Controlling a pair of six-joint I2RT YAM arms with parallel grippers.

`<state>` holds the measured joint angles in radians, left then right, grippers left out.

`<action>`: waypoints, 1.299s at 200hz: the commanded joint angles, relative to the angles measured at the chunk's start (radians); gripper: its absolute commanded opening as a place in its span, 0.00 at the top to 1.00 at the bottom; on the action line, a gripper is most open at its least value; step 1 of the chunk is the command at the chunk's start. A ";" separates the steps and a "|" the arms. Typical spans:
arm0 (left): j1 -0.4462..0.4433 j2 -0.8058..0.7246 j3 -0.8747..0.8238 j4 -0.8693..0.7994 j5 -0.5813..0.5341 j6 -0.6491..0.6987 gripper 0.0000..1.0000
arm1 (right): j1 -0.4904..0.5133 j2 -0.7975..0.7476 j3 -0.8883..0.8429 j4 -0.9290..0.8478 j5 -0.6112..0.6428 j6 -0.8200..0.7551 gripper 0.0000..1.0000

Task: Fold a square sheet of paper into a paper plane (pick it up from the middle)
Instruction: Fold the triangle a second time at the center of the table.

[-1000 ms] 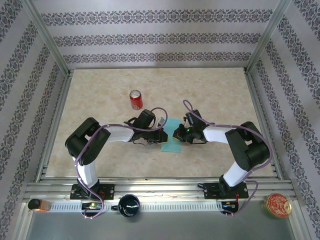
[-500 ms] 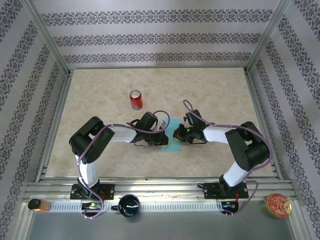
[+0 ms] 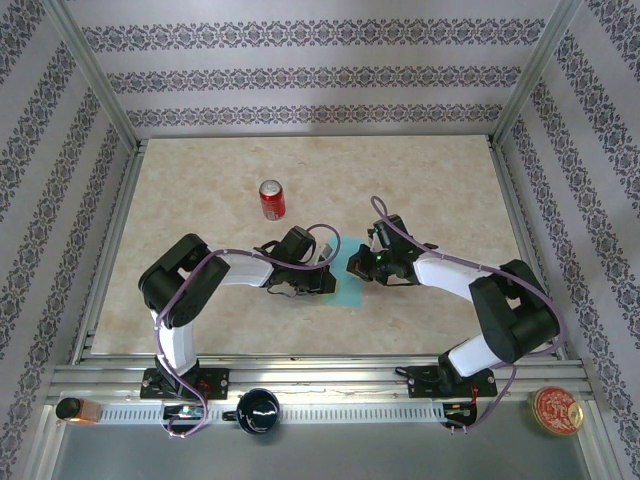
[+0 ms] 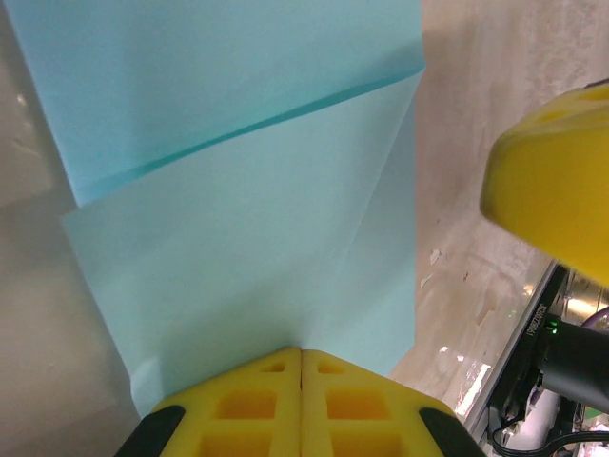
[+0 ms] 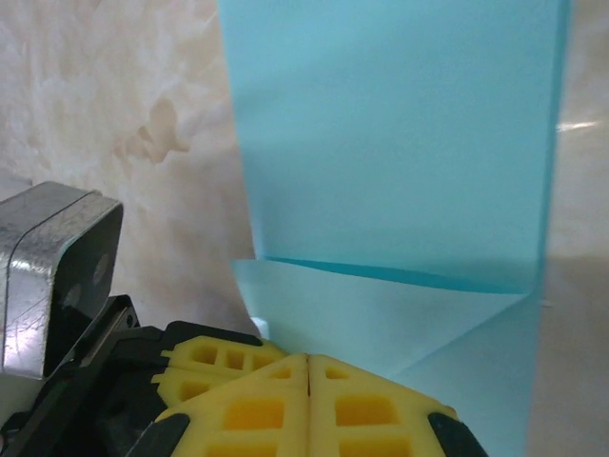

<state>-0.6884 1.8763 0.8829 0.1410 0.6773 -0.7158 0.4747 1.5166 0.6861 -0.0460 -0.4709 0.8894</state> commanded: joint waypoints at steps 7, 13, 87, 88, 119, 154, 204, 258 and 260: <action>-0.018 0.006 -0.036 -0.062 -0.039 0.006 0.94 | 0.040 0.054 0.025 0.046 -0.018 0.030 0.94; -0.017 0.005 -0.035 -0.063 -0.041 0.007 0.94 | 0.047 0.068 0.031 0.049 -0.018 0.032 0.94; -0.019 0.005 -0.051 -0.048 -0.036 -0.003 0.96 | -0.064 0.160 -0.020 0.021 0.017 -0.032 0.96; -0.019 0.006 -0.051 -0.048 -0.036 -0.002 0.96 | -0.064 0.159 -0.020 0.020 0.017 -0.032 0.96; -0.020 0.009 -0.052 -0.054 -0.033 0.001 1.00 | -0.108 0.143 -0.017 0.016 0.029 -0.037 0.95; -0.025 0.014 -0.056 -0.054 -0.029 -0.001 1.00 | -0.157 0.149 -0.030 0.056 0.038 -0.061 0.95; -0.033 0.013 -0.064 -0.037 -0.030 -0.011 1.00 | -0.214 0.096 -0.063 0.122 0.024 -0.073 0.95; -0.034 0.006 -0.067 -0.032 -0.039 -0.020 1.00 | -0.103 -0.040 -0.080 0.162 0.010 -0.058 0.95; -0.034 0.006 -0.068 -0.032 -0.039 -0.020 1.00 | -0.098 -0.040 -0.081 0.166 0.011 -0.055 0.95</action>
<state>-0.7013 1.8717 0.8593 0.1886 0.6731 -0.7254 0.3168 1.5215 0.6231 0.0731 -0.4847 0.8368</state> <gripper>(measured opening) 0.051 0.064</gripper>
